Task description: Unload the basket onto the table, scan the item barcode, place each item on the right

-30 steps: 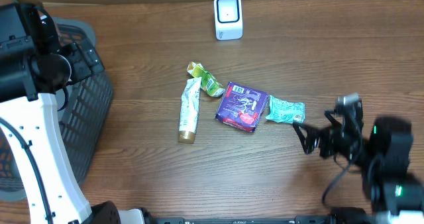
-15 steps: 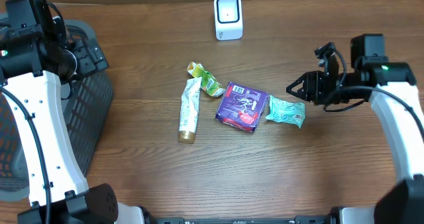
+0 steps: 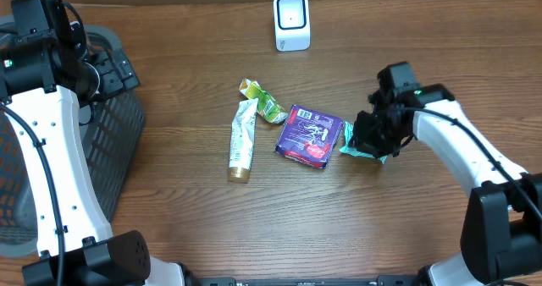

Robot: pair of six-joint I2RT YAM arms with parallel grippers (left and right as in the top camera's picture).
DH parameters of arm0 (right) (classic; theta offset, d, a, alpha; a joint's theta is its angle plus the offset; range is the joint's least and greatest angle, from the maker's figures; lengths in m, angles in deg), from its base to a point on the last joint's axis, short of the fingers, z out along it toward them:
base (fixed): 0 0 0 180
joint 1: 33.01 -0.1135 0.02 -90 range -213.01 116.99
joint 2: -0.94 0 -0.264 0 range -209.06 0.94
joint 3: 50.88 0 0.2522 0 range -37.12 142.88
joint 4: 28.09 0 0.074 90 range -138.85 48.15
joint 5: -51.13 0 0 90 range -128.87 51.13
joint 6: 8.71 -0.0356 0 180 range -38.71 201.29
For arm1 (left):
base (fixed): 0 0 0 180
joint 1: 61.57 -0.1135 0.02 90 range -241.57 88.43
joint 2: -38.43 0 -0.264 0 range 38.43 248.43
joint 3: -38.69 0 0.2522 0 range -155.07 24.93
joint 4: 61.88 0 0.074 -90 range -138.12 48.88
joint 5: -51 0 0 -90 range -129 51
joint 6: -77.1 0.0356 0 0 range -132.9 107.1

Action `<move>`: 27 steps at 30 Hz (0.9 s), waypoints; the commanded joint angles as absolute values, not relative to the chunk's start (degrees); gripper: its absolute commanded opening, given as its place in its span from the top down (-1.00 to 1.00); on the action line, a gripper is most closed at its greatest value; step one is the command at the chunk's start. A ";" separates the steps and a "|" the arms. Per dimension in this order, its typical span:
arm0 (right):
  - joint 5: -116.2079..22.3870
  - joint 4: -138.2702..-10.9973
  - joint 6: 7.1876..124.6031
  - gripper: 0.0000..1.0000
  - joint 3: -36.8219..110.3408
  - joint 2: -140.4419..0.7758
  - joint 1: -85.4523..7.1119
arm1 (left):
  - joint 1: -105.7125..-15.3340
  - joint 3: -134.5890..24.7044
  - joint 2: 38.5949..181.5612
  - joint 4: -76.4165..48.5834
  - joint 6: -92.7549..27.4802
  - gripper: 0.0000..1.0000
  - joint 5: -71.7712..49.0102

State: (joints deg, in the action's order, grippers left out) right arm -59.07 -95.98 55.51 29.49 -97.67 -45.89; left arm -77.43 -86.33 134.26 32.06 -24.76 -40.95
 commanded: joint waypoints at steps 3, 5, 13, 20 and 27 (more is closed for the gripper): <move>-52.52 -91.76 49.52 0.53 22.15 -98.15 -45.59 | -77.67 -86.77 134.55 32.04 -25.35 -0.99 -40.69; -48.69 -91.78 49.52 0.53 20.68 -98.15 -44.80 | -77.67 -86.77 134.55 32.02 -25.35 -0.99 -40.69; -32.67 -81.18 49.59 0.53 18.56 -98.15 -41.72 | -77.67 -86.77 134.55 32.02 -25.35 -0.99 -40.69; -38.66 -60.53 58.09 -0.04 19.39 -98.13 -40.71 | -77.67 -86.77 134.55 32.04 -25.35 -0.99 -40.69; -53.59 -73.16 51.86 -0.55 27.66 -98.10 -40.69 | -77.67 -86.77 134.55 32.02 -25.35 -0.99 -40.69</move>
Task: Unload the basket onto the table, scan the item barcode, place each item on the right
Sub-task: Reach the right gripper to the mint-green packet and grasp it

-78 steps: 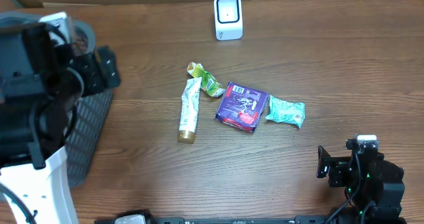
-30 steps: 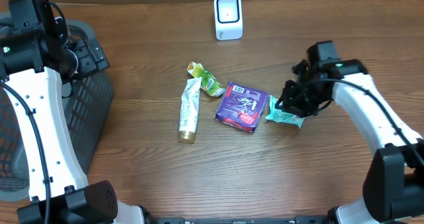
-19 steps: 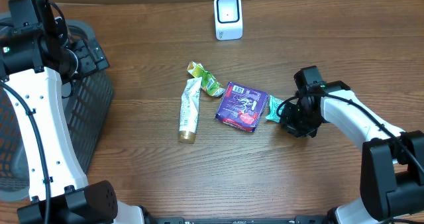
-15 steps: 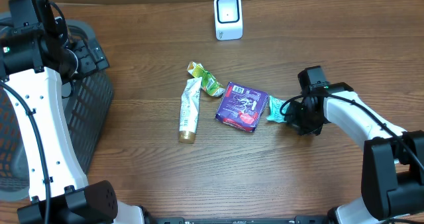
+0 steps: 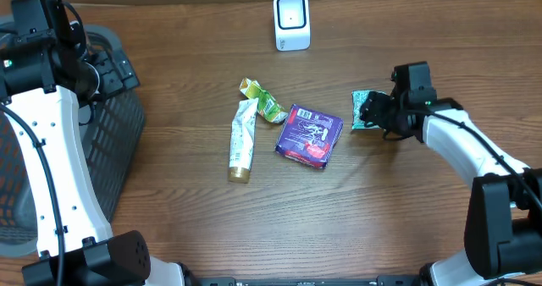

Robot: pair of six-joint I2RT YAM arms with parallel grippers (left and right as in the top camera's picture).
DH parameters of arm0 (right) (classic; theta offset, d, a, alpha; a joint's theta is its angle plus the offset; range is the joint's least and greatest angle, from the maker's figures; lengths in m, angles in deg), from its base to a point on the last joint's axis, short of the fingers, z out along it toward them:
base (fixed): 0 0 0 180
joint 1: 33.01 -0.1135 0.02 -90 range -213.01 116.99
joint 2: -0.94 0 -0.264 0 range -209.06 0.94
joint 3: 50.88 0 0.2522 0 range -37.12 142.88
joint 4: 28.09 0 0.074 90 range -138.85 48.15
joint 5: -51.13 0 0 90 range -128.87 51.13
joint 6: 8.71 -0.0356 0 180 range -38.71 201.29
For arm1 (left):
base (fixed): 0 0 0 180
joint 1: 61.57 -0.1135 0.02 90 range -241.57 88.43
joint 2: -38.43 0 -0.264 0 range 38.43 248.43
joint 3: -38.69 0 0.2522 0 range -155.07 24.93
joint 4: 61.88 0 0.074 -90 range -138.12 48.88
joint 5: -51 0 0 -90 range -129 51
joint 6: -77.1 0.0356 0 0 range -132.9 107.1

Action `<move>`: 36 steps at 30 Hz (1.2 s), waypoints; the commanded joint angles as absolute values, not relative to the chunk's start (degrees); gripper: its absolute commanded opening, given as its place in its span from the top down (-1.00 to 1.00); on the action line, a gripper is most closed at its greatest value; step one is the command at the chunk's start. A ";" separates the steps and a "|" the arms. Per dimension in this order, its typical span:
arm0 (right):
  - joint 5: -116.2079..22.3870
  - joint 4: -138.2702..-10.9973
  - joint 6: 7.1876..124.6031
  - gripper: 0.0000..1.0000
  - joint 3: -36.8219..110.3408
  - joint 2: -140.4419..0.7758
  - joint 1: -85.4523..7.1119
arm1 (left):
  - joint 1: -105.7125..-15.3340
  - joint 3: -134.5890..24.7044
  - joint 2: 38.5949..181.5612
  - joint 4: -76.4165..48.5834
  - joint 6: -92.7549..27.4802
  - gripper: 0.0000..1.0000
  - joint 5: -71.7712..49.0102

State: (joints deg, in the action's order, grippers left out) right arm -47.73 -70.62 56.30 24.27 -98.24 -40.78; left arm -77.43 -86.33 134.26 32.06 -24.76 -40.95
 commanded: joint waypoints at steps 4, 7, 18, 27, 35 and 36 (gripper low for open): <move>-43.34 -81.20 30.44 -0.81 26.43 -98.21 -40.65 | -77.67 -86.77 134.55 32.02 -25.35 -0.99 -40.69; -44.56 -77.68 23.34 -0.81 22.76 -98.21 -40.65 | -77.67 -86.77 134.55 32.04 -25.35 -0.99 -40.69; -41.28 -54.27 18.07 -0.21 11.66 -98.21 -40.65 | -77.67 -86.77 134.55 32.04 -25.35 -0.99 -40.69; -45.87 -49.55 34.44 0.81 10.94 -98.19 -40.56 | -77.67 -86.77 134.55 32.02 -25.35 -0.99 -40.69; -67.75 -56.68 64.06 0.80 15.02 -98.19 -31.12 | -77.67 -86.77 134.55 32.02 -25.35 -0.99 -40.69; -68.04 -57.75 65.59 0.80 15.81 -98.19 -28.01 | -77.67 -86.77 134.55 32.04 -25.35 -0.99 -40.69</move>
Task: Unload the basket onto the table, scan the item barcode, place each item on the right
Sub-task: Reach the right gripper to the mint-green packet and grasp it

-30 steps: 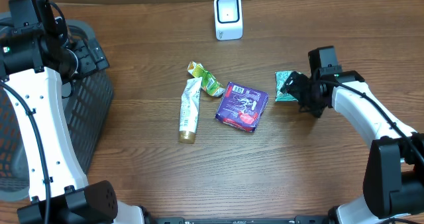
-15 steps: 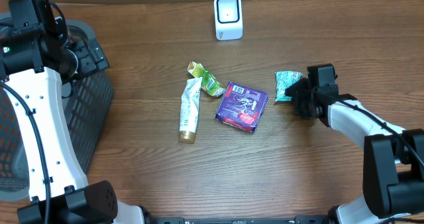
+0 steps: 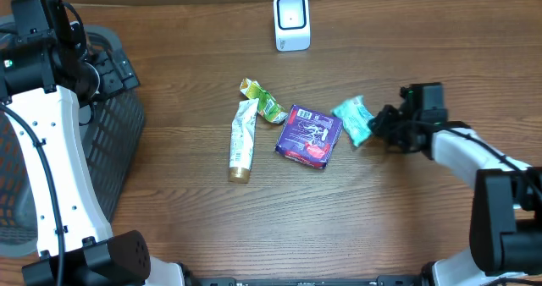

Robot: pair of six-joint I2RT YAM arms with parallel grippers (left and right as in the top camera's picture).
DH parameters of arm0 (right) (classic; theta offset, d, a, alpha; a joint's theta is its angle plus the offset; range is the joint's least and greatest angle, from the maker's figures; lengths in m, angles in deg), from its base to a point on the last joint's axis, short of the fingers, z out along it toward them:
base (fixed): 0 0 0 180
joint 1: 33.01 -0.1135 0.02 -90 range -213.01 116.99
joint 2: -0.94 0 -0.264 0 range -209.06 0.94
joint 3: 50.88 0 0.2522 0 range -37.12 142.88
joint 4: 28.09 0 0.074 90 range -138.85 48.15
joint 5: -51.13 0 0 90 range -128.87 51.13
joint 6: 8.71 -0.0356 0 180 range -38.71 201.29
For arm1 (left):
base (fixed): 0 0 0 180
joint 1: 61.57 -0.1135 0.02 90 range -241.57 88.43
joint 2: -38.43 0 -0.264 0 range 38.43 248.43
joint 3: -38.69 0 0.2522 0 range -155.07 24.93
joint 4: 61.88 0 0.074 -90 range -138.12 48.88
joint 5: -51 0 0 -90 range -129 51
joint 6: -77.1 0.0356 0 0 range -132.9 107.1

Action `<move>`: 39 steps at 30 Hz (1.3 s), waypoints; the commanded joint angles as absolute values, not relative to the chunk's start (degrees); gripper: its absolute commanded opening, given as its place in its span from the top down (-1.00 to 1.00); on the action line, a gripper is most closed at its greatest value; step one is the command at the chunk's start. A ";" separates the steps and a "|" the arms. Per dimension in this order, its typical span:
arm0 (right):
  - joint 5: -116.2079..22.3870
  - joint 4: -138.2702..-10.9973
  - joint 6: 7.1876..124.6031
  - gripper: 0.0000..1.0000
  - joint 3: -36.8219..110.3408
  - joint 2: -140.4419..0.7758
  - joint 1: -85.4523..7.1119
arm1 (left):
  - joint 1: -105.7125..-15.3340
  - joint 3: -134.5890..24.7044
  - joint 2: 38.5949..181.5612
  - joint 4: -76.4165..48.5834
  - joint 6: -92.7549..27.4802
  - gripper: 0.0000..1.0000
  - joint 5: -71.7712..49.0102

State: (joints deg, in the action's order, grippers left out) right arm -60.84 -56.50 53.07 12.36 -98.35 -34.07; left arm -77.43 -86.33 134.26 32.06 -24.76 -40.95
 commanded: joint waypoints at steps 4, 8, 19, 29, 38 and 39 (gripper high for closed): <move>-68.14 -55.91 60.15 -0.15 16.16 -98.19 -20.91 | -77.67 -86.77 134.55 32.02 -25.35 -0.99 -40.69; -68.12 -60.20 55.73 -0.52 16.14 -98.19 -19.93 | -77.67 -86.77 134.55 32.02 -25.35 -0.99 -40.69; -59.25 -50.65 38.81 -0.61 10.63 -98.21 -26.77 | -77.67 -86.77 134.55 32.02 -25.35 -0.99 -40.69; -53.04 -44.77 42.55 -0.41 10.13 -103.04 -28.62 | -77.67 -86.77 134.55 32.04 -25.33 -0.99 -40.69; -70.99 -44.33 45.77 0.90 10.17 -105.91 -27.60 | -77.67 -86.77 134.55 32.02 -25.35 -0.99 -40.69; -74.50 -44.50 45.79 0.93 10.26 -105.91 -26.88 | -77.67 -86.77 134.55 32.02 -25.35 -0.99 -40.69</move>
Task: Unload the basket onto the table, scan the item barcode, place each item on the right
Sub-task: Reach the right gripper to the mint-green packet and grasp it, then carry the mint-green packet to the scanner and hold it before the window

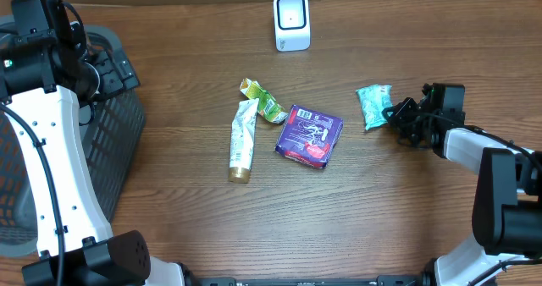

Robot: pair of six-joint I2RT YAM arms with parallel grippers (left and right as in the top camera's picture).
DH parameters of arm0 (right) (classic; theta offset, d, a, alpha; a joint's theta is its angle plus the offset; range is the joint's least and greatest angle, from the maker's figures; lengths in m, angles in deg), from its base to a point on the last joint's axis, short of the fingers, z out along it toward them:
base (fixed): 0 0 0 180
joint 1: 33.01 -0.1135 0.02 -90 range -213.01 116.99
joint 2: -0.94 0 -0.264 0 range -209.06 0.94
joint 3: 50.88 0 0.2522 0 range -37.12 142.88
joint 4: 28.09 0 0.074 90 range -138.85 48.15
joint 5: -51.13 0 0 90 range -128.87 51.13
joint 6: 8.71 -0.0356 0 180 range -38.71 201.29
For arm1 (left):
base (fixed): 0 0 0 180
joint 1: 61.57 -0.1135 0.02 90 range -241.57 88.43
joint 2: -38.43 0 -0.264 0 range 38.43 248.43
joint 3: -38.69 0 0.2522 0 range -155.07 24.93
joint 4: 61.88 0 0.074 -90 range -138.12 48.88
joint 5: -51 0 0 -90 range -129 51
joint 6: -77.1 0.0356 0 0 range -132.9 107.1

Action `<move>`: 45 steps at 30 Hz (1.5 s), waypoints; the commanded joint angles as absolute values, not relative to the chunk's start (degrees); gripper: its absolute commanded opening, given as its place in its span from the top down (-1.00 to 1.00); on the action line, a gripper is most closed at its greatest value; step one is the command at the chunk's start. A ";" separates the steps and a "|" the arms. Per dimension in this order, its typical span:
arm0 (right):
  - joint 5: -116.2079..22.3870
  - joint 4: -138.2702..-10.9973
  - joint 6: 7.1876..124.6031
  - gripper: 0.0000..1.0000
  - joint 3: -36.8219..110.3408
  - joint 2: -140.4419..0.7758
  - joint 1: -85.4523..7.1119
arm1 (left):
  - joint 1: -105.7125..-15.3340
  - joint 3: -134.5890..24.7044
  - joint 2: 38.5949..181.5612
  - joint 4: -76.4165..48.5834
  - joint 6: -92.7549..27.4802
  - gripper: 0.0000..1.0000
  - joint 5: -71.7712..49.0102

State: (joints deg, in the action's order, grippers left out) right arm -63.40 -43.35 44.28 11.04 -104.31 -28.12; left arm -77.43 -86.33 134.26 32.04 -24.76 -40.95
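A small teal packet (pixel 373 106) hangs right of the table's middle, its broad face turned up toward the overhead camera. My right gripper (pixel 393 113) is shut on its right edge, the arm stretched low from the right. The white barcode scanner (pixel 291 21) stands at the back centre, well left of and beyond the packet. My left gripper (pixel 117 69) hovers over the basket at the far left; its fingers are too dark to read.
A purple packet (pixel 309 135) lies mid-table, left of the teal one. A cream tube (pixel 241 140) and a crumpled green-yellow wrapper (pixel 262 102) lie further left. A dark mesh basket (pixel 106 155) stands at the left edge.
My right gripper has drawn back to the right with the teal packet, which is now farther from the purple packet and slightly nearer the table's back. The left arm has not moved.
My right gripper was first down on the teal packet right beside the purple one. Then it held the packet up, edge on. Later the packet's face showed upward near the purple packet, and now it is held farther right.
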 commanded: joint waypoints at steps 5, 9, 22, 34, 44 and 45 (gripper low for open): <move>-96.65 -45.16 49.15 0.93 12.38 -103.00 -18.85 | -77.67 -86.77 134.55 32.02 -25.35 -0.99 -40.69; -110.81 -45.16 51.80 0.93 14.78 -98.06 -15.18 | -77.67 -86.77 134.55 32.02 -25.35 -0.99 -40.69; -86.88 -77.70 66.97 0.93 31.57 -81.06 -26.26 | -77.67 -86.77 134.55 32.02 -25.35 -0.99 -40.69; -86.09 -113.27 102.53 0.93 58.82 -81.12 -36.41 | -77.67 -86.77 134.55 32.02 -25.35 -0.99 -40.69; -68.69 -107.43 83.88 0.93 58.80 -81.45 -43.49 | -77.67 -86.77 134.55 32.02 -25.35 -0.99 -40.69; -64.39 -105.90 81.35 0.93 58.80 -81.65 -44.82 | -77.67 -86.77 134.55 32.02 -25.35 -0.99 -40.69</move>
